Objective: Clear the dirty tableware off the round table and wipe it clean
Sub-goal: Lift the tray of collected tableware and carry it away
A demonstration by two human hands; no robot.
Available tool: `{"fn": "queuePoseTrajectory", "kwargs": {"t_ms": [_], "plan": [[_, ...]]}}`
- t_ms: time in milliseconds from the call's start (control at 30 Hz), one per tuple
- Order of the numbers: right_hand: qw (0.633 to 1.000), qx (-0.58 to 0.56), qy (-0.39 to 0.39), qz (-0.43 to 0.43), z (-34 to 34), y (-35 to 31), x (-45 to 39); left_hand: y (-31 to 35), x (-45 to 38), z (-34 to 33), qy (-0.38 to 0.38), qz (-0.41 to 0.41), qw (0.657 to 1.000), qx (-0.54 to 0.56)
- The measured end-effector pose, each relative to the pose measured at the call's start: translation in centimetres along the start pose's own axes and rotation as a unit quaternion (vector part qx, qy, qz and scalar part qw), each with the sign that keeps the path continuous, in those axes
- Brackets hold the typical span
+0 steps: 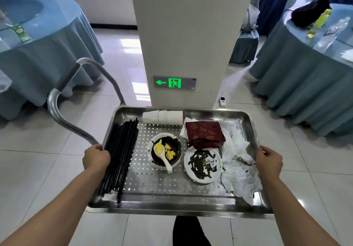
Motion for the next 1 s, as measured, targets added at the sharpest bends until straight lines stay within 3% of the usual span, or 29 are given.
{"fn": "queuePoseTrajectory", "kwargs": {"t_ms": [233, 367, 533, 800, 1000], "plan": [[0.998, 0.041, -0.053, -0.022, -9.3, -1.8, -12.1, 6.4, -7.0, -9.9, 0.015, 0.054, 0.998, -0.036], [0.988, 0.060, -0.092, -0.113, -15.8, 4.8, -19.0, 7.5, -10.2, -14.4, 0.019, 0.089, 0.994, -0.053], [0.974, 0.000, -0.093, -0.206, -22.6, 4.6, -19.8, 7.4, -14.8, -21.2, 0.001, 0.092, 0.993, -0.073], [0.966, 0.001, -0.058, -0.254, -36.0, 17.6, -23.2, 2.9, -28.6, -37.1, -0.028, 0.058, 0.987, -0.145], [0.978, -0.003, -0.051, -0.200, -45.9, 27.7, -26.5, -0.9, -38.3, -49.0, -0.064, 0.022, 0.981, -0.183]]}}
Point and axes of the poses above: each hand's wrist, its own x-axis away from the middle knuckle, its own z-axis out of the back of the hand, y = z × x, the point moved 8 cm from there along -x, towards the middle knuckle, and after that the axes turned 11 degrees about z, right-handed, at the moved point
